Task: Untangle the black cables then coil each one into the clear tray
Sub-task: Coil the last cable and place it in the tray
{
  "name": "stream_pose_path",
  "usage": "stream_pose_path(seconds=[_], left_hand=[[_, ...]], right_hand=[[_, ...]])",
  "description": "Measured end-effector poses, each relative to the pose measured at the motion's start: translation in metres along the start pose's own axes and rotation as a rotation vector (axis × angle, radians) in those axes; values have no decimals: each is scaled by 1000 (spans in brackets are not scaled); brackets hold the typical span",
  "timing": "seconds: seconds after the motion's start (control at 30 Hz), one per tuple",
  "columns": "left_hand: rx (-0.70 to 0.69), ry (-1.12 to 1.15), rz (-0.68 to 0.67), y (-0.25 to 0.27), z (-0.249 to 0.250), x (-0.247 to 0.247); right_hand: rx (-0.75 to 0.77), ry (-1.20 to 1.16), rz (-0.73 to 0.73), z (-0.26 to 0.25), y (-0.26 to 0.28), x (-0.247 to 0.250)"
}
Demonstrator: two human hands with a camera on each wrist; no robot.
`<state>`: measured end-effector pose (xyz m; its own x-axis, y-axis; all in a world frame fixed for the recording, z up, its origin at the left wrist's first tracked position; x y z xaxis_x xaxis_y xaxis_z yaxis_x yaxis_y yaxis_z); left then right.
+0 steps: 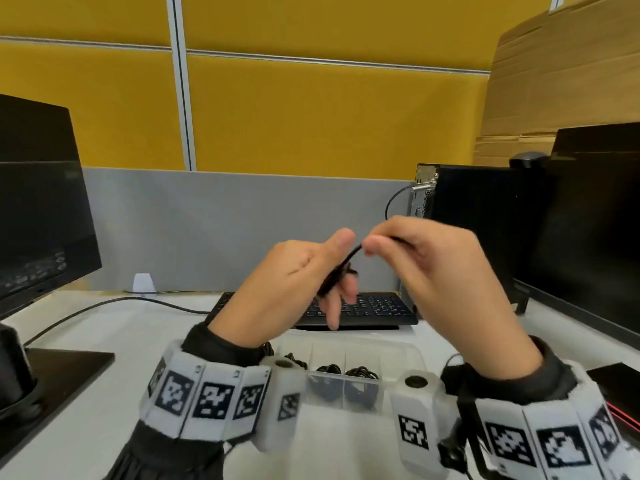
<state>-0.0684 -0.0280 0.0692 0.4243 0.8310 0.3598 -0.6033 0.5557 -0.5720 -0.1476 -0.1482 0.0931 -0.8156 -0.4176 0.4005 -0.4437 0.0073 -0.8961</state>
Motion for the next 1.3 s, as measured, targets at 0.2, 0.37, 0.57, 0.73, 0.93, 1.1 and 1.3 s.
stream_pose_path(seconds=[0.2, 0.37, 0.57, 0.73, 0.93, 1.1, 1.3], left_hand=[[-122, 588, 32, 0, 21, -1], [-300, 196, 491, -4, 7, 26], [37, -44, -96, 2, -2, -6], [-37, 501, -117, 3, 18, -11], [-119, 651, 320, -8, 7, 6], [-96, -170, 227, -7, -8, 3], [30, 414, -47, 0, 11, -13]], right_hand=[[-193, -52, -332, 15, 12, -30], [-122, -116, -830, -16, 29, -48], [24, 152, -55, 5, 1, 12], [-161, -31, -141, 24, 5, 1], [-144, -43, -840, -2, 30, -46], [-42, 0, -274, -1, 6, -8], [-122, 114, -66, 22, 5, -11]])
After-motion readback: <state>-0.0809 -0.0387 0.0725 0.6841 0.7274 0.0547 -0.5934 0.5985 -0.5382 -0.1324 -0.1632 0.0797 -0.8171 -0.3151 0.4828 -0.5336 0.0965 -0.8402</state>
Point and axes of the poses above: each hand's wrist, its own y-axis away from the middle knuckle, its own x-axis out of the back of the hand, z = x × y, the point moved 5 cm from there along -y, towards the middle knuckle, and after that the axes turned 6 degrees about z, right-handed, at the moved point
